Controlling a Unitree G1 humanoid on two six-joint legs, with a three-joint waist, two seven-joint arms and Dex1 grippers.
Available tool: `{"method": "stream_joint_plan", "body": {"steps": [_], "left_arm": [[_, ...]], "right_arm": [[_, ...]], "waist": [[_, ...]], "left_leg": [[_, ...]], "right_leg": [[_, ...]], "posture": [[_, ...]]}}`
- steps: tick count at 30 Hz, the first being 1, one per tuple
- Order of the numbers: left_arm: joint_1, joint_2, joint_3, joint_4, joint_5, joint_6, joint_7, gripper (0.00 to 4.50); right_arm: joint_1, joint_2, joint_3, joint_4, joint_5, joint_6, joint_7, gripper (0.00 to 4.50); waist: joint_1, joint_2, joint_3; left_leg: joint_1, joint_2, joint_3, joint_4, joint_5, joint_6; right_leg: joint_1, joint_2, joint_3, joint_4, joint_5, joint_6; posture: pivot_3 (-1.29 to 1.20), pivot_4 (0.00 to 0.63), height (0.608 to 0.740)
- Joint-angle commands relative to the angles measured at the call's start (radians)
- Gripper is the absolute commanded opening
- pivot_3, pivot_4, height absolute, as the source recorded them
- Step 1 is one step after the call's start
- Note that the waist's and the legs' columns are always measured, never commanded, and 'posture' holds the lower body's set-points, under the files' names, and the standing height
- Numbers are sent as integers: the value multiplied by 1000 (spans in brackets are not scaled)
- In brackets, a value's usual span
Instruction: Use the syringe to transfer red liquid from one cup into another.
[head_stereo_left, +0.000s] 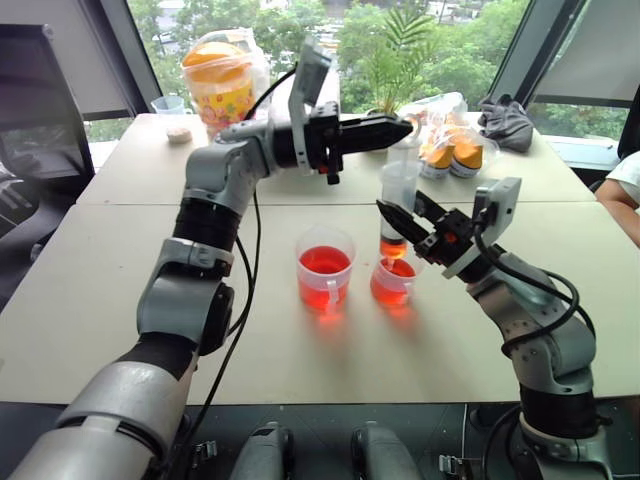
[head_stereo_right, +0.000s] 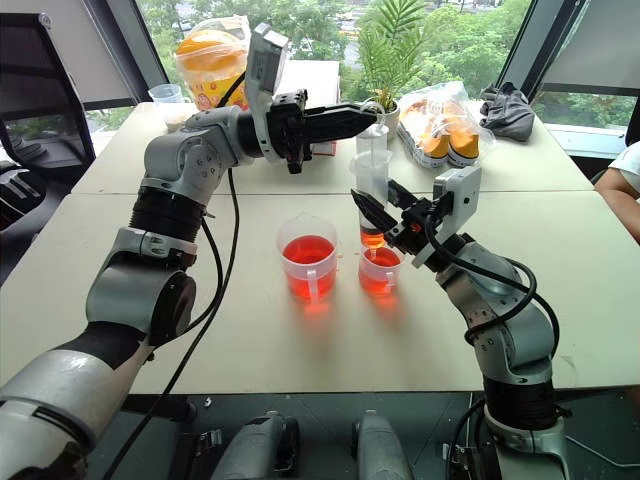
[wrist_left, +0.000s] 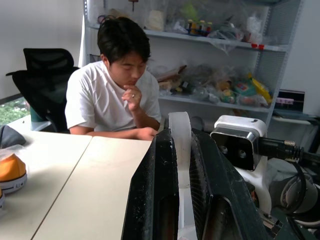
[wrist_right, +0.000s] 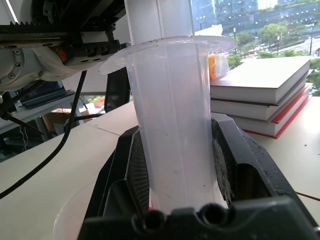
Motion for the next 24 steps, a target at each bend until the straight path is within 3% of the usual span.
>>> {"method": "stream_joint_plan", "body": {"steps": [1,24], "left_arm": [[20,-1,-32,-56,30,-29,-16,86],[174,-80,-94,-192,44,9,41,86]], "right_arm": [[-17,-24,-49,-83,36,4,-13,1369],[-107,-106,-138,-119,121,89,-58,1369]], "waist": [[0,0,0],[1,0,0]], "left_leg": [[0,0,0,0,0,0],[0,0,0,0,0,0]], "right_leg": [[0,0,0,0,0,0],[0,0,0,0,0,0]], "posture": [[0,150,740],[0,150,740]]}}
